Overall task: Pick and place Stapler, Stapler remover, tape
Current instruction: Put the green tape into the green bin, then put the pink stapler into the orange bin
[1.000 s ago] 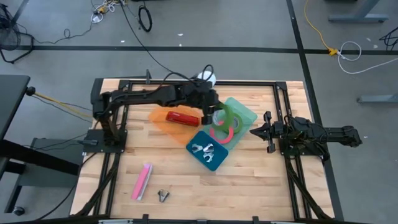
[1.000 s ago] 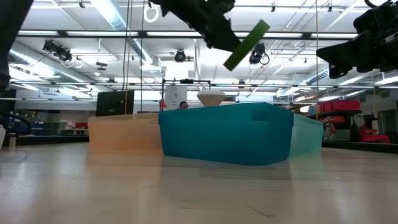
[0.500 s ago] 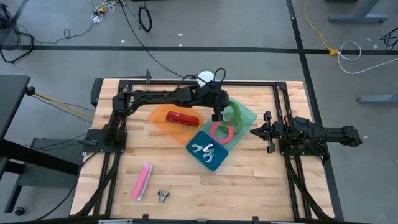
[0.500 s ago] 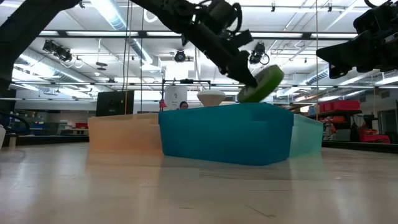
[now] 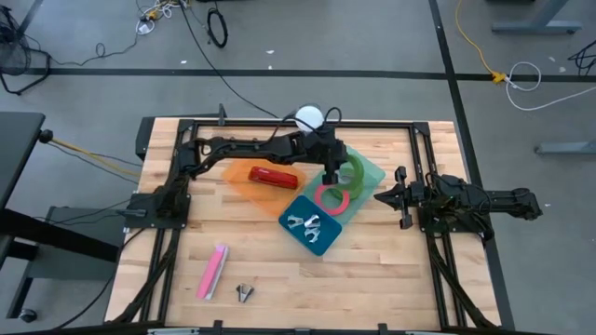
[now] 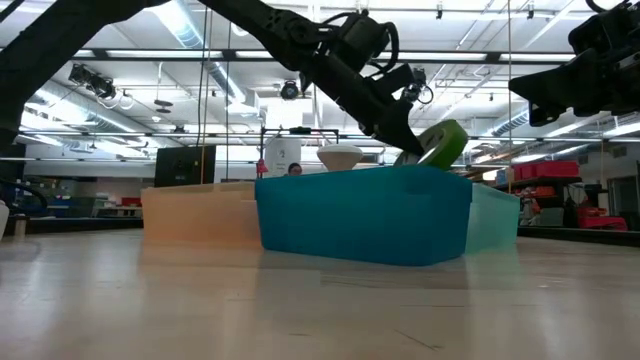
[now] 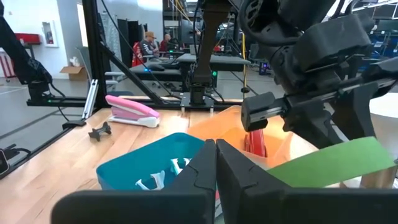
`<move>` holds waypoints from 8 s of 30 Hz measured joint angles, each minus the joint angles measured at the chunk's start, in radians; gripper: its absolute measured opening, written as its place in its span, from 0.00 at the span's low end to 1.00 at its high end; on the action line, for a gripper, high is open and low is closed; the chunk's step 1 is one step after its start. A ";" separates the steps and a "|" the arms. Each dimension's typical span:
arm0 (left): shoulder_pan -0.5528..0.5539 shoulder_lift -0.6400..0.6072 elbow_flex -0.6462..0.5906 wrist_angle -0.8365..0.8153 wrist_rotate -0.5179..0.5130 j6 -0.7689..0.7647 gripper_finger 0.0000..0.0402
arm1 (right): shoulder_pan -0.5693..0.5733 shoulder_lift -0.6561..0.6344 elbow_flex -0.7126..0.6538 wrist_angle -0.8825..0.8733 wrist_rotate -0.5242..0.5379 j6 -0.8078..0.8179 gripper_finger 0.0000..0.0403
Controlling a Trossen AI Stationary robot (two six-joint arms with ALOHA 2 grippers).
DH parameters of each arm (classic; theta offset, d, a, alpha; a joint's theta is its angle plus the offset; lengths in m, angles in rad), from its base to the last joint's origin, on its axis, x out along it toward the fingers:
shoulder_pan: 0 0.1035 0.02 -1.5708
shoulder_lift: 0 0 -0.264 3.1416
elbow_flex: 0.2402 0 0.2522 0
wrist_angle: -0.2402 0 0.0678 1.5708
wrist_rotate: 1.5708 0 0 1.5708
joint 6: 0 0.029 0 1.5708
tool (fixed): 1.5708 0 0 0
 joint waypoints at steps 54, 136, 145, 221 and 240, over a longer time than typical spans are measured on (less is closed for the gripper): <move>-0.061 -0.329 -0.001 -0.739 -0.033 -0.206 0.77 | 0.000 0.000 0.000 0.001 0.000 0.000 0.03; -0.625 -0.871 -0.657 -1.002 0.083 -1.354 0.77 | 0.000 0.000 0.000 0.001 0.000 0.000 0.03; -0.760 -0.856 -0.657 -0.997 0.079 -1.503 0.77 | 0.000 0.000 0.000 0.001 0.000 0.000 0.03; -0.829 -0.657 -0.950 -0.568 0.181 -2.061 0.50 | 0.000 0.000 0.000 0.000 0.000 0.000 0.03; -0.816 -0.668 -0.950 -0.575 0.208 -2.014 0.44 | 0.000 0.000 0.000 0.000 0.000 0.000 0.03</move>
